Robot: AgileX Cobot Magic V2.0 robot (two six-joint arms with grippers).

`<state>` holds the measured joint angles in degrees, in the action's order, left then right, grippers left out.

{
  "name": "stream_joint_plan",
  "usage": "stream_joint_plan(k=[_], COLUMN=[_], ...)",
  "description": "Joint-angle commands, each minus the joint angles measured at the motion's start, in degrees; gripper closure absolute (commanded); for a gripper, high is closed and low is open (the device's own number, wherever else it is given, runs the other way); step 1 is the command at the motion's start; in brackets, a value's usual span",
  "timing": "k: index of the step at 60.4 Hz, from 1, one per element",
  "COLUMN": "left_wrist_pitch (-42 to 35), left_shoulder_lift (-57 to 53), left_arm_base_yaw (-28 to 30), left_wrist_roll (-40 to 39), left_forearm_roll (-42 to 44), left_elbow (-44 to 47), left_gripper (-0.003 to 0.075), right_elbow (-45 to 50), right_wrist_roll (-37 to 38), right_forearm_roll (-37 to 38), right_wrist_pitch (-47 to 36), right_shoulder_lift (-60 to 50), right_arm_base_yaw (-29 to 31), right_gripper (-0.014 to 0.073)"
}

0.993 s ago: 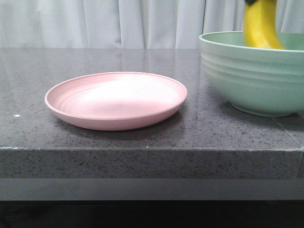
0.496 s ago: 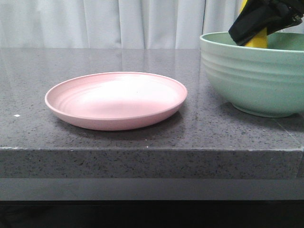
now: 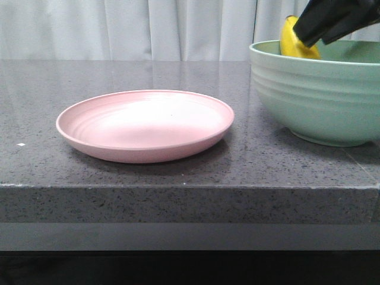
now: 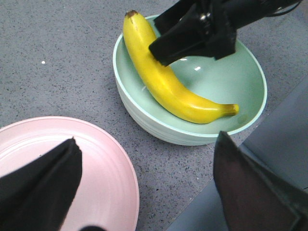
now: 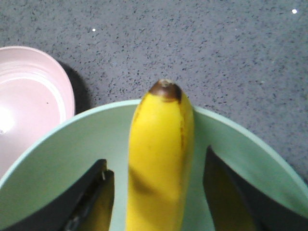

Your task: Transfer banana from pink plate to green bowl

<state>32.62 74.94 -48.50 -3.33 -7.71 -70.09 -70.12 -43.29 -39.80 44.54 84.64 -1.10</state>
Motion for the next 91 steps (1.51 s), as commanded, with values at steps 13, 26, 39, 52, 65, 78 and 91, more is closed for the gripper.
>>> stream_joint_plan(k=[13,26,39,52,65,78,91], left_wrist_pitch=[-3.8,-3.7,-2.5,-0.8,-2.9,-7.1,-13.8], left_shoulder_lift=[-1.8,-1.8,-1.8,-2.1,-6.2,-15.9,-30.3], left_arm_base_yaw=[0.9,7.4,15.8,22.0,26.4,27.7,27.7], left_wrist_roll=[-0.4,-0.4,-0.4,-0.4,-0.4,-0.6,-0.6], left_forearm_roll=[0.2,0.6,2.3,7.7,8.0,8.0,7.7], left_elbow=[-1.9,-1.9,-1.9,-1.0,4.3,12.4,24.1], left_gripper=[0.0165,0.0263,0.0596,0.0741,0.0741,0.0741,0.0741], right_elbow=[-8.0,-12.0,-11.9,-7.8,4.9,20.7,36.0], right_wrist_roll=[28.7,37.6,37.6,38.1,38.0,37.9,37.9], right_forearm_roll=[13.5,25.7,26.0,28.0,28.0,27.7,27.7], right_wrist_pitch=[7.3,17.3,21.8,19.0,7.0,-5.2,-13.9], right_shoulder_lift=[-7.3,-7.4,-7.8,-14.7,-29.7,-46.6,-62.9], right_arm_base_yaw=[0.4,0.4,0.4,0.4,0.4,0.4,0.4], right_gripper=[0.0199,0.0600,0.0653,0.0653,0.0653,0.0653,0.0653])
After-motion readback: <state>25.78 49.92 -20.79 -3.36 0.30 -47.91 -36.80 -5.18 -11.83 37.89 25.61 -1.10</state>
